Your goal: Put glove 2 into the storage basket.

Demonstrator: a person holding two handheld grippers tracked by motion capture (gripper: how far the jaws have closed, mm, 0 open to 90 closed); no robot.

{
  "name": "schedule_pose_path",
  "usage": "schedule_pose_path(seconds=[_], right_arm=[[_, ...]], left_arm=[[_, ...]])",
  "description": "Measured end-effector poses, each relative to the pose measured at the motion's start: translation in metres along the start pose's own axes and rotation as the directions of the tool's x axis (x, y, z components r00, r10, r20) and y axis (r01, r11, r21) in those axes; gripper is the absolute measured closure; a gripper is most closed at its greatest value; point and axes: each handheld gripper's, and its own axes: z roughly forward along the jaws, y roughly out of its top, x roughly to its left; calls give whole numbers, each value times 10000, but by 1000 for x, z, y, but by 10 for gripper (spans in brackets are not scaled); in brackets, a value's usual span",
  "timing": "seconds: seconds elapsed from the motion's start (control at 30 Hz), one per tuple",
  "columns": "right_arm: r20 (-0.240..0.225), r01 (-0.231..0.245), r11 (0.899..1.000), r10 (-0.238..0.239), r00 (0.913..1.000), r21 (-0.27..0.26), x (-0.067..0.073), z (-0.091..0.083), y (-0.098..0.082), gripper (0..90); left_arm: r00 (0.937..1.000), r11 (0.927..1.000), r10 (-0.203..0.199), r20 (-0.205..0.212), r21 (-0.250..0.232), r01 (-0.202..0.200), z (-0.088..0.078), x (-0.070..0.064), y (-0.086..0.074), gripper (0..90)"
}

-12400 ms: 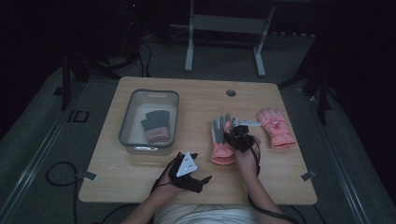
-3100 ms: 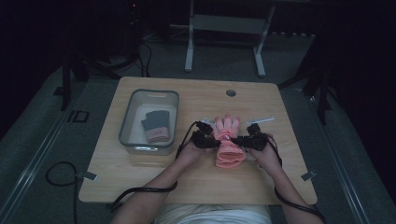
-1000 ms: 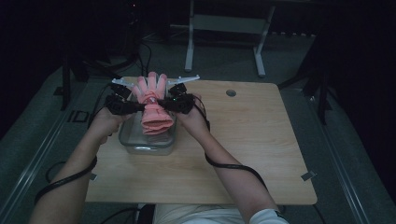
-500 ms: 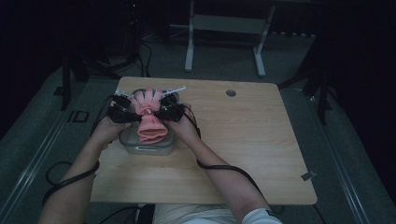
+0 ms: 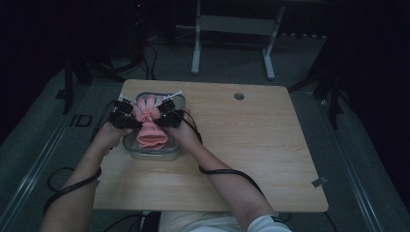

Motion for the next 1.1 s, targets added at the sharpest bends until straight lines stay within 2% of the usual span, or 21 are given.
schedule_pose_path(seconds=[0.1, 0.2, 0.33, 0.43, 0.63, 0.77, 0.83, 0.9, 1.0, 1.1], right_arm=[[132, -97, 9999, 96, 9999, 129, -1, 1, -2, 725], [163, -273, 9990, 267, 9995, 359, -4, 5, -3, 717], [-91, -618, 9976, 622, 9980, 319, -10, 7, -3, 704], [-103, -873, 9962, 873, 9961, 8, -15, 5, -4, 671], [-91, -961, 9947, 958, 9954, -356, -19, -7, -2, 612], [-247, -740, 9924, 719, 9971, -979, -21, -27, 1, 613], [-393, -553, 9903, 507, 9979, -1274, -22, -38, 2, 591], [-535, -332, 9888, 256, 9982, -1458, -23, -48, 0, 570], [-672, -45, 9859, -68, 9977, -1671, -27, -56, -4, 551], [-753, -172, 9847, 42, 9972, -1736, -33, -63, -12, 557]], left_arm=[[9997, 9997, 66, -254, 241, -60, 5, -4, 2, 808], [9990, 9988, -52, -450, 485, 74, 10, -5, 4, 803], [9988, 9988, -251, -413, 402, 268, 11, -2, 4, 785], [9982, 9990, -354, -477, 273, 368, 12, -1, 5, 751], [9926, 9990, -440, -1135, -132, 427, 12, -2, 6, 707], [9868, 9979, -462, -1550, -519, 386, 7, -3, 5, 605], [9856, 9968, -503, -1614, -692, 395, 5, -4, 4, 579], [9863, 9956, -551, -1557, -831, 425, 1, -4, 4, 499], [9858, 9950, -428, -1624, -962, 274, -3, -7, 4, 427], [9854, 9935, -350, -1665, -1122, 163, -5, -11, 4, 388]])
